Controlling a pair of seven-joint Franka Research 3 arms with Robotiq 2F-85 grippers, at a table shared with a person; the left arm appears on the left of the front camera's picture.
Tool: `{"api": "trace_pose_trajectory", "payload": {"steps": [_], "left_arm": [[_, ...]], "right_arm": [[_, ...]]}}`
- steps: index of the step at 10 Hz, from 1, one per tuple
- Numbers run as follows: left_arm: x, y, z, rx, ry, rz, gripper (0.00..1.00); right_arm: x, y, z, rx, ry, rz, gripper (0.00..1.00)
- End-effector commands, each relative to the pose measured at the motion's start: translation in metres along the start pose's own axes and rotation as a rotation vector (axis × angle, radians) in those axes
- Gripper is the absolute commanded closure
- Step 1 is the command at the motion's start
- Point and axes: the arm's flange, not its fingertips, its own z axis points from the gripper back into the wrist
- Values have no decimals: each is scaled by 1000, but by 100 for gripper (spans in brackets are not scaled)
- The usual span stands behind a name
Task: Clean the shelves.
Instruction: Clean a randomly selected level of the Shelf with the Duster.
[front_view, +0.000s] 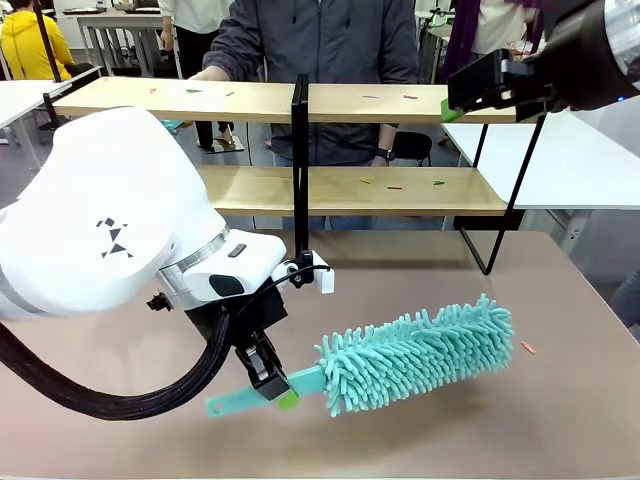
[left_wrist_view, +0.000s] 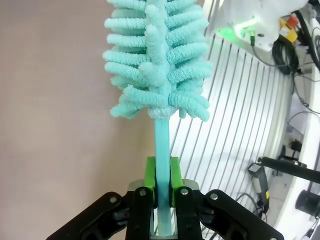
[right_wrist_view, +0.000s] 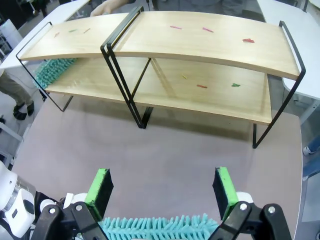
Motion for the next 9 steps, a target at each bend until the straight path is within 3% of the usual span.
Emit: {"api": "trace_pose_trajectory", "payload": {"steps": [1,2,4,5,6,7,8,9], "left_arm": [[-1,-2,0,-6,5,-6,87],[-7,0,18,-212,34,-152,87],[-53,19,67,-281,-89,-87,87],[-79,23,84,-231,-140,-51,87],[-102,30,96,-53,-208,71,87],[-121,32,99,71,-135,137,87],[-136,28,101,76,-31,55,87],[-149,29,111,48,-56,63,87]], "right_arm": [[0,-1,-1,2,-1,-2,0],[0,-1,-1,2,-1,-2,0],[0,-1,-1,2,-1,-2,0],[0,-1,-1,2,-1,-2,0],[0,-1,-1,2,-1,-2,0],[0,-1,-1,2,-1,-2,0],[0,-1,-1,2,-1,-2,0],[0,-1,-1,2,-1,-2,0]]}}
